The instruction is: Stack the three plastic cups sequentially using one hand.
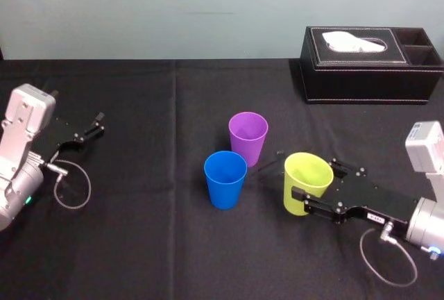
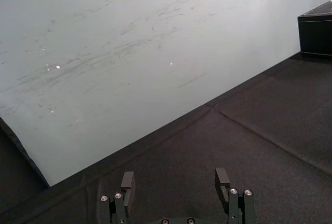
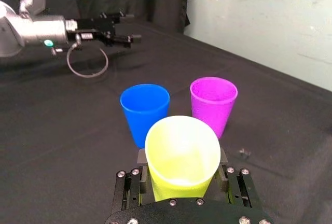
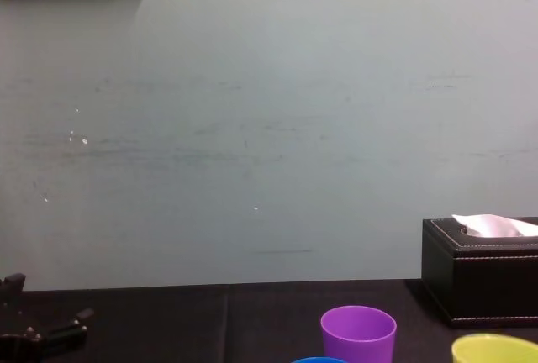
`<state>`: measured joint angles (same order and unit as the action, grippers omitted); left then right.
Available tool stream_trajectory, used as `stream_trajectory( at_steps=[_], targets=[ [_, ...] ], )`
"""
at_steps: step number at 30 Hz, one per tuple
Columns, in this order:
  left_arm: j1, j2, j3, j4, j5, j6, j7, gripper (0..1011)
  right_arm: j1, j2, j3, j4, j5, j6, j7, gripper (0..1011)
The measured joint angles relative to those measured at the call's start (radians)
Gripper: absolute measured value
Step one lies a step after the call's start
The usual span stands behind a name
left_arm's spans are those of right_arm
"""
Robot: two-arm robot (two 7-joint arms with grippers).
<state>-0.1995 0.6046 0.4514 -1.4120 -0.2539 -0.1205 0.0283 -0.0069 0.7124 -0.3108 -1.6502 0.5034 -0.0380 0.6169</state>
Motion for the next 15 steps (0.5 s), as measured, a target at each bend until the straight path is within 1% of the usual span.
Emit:
stream_trajectory(
  at_steps=[5,7,11,15],
  targets=[
    [0.0,0.0,0.0,0.0,0.0,0.0,0.0,1011,0.011,0.019,0.008,-0.058,0.025,0.042,-0.001,734],
    [0.0,0.0,0.0,0.0,0.0,0.0,0.0,1012,0.015,0.021,0.008,-0.064,0.028,0.047,-0.002,734],
    [0.0,0.0,0.0,0.0,0.0,0.0,0.0,1011,0.046,0.026,0.006,-0.092,0.037,0.074,-0.011,735],
    [0.0,0.0,0.0,0.0,0.0,0.0,0.0,1011,0.077,0.02,-0.001,-0.103,0.039,0.09,-0.024,734]
  ],
)
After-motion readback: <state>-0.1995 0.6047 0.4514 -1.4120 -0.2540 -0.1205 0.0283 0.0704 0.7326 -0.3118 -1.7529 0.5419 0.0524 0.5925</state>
